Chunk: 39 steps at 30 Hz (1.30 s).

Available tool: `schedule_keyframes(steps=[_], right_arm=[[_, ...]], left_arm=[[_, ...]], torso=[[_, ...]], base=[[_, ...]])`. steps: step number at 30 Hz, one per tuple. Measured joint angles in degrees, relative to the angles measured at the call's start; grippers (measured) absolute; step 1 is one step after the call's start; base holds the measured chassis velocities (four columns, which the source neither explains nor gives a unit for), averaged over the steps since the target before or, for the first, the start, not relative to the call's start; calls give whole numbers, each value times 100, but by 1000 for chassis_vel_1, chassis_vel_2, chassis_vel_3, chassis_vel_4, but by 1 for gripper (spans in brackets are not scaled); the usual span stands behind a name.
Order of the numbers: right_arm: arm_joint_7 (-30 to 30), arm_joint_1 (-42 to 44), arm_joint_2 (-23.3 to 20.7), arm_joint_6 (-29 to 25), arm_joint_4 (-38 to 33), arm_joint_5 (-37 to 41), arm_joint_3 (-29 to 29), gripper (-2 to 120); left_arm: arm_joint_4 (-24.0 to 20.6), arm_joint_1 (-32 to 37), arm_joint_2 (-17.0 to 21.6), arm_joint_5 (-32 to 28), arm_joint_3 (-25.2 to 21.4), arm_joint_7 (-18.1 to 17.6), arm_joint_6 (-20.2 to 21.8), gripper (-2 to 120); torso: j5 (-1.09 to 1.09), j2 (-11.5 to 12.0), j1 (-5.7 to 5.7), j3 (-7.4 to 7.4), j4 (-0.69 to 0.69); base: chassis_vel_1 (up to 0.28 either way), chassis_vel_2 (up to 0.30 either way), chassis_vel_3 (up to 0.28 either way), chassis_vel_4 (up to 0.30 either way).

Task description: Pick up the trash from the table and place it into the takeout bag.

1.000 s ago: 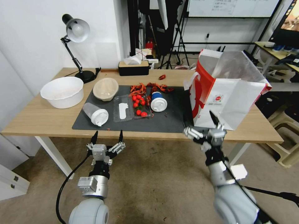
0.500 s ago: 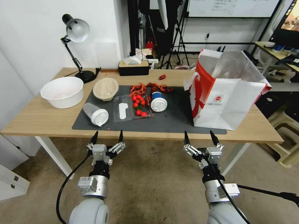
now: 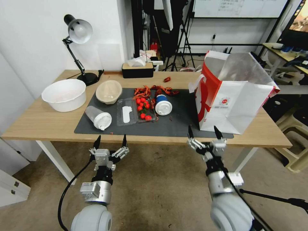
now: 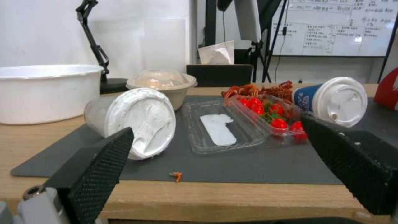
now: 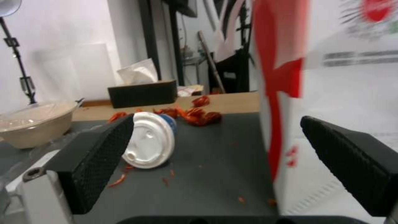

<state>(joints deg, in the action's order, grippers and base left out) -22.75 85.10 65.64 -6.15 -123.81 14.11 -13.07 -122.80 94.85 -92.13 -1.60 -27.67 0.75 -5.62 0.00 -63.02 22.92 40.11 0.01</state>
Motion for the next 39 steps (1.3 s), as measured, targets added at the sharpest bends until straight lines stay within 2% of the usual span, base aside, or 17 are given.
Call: schedule_keyframes(steps=[2,14,19,21,22,24,25,28,32,39], right_arm=[[-24,-264,-71,183,25,264,67,100],[-40,-628,-167,401,117,582,195,100],[-152,-1616,-262,743,505,1296,674,100],[-271,-2258,-244,888,804,1629,1069,100],[-271,-2258,-244,888,804,1629,1069,100],[-367,-2927,-179,1031,1302,1880,1523,100],[-367,-2927,-179,1031,1302,1880,1523,100],[-479,-3796,-82,1183,2043,2169,1980,100],[-526,-4349,26,1298,2468,2323,2201,100],[-657,-4682,149,1601,2749,2595,2373,100]], left_arm=[[-2,7,0,5,-2,1,0,100],[-7,17,0,13,-6,2,0,100],[-10,26,0,33,-19,3,-1,100],[-9,24,0,52,-21,3,-1,100],[-9,24,0,52,-21,3,-1,100],[-1,22,0,65,-23,5,-1,100],[-1,22,0,65,-23,5,-1,100],[5,37,0,68,-66,6,-3,100],[6,56,0,68,-100,7,-28,100],[19,49,0,61,-116,1,-63,100]], torso=[[0,0,0,0,0],[0,0,0,0,0],[0,0,0,0,0],[-1,0,1,0,0],[-1,0,1,0,0],[-1,1,0,1,-2],[-1,1,0,1,-2],[1,1,0,1,0],[-1,1,1,1,0],[0,1,-1,0,-1]], base=[[0,0,0,0],[0,0,0,0],[0,0,0,0],[0,0,0,0],[0,0,0,0],[0,0,0,0],[0,0,0,0],[0,0,0,0],[0,0,0,0],[0,0,0,0]])
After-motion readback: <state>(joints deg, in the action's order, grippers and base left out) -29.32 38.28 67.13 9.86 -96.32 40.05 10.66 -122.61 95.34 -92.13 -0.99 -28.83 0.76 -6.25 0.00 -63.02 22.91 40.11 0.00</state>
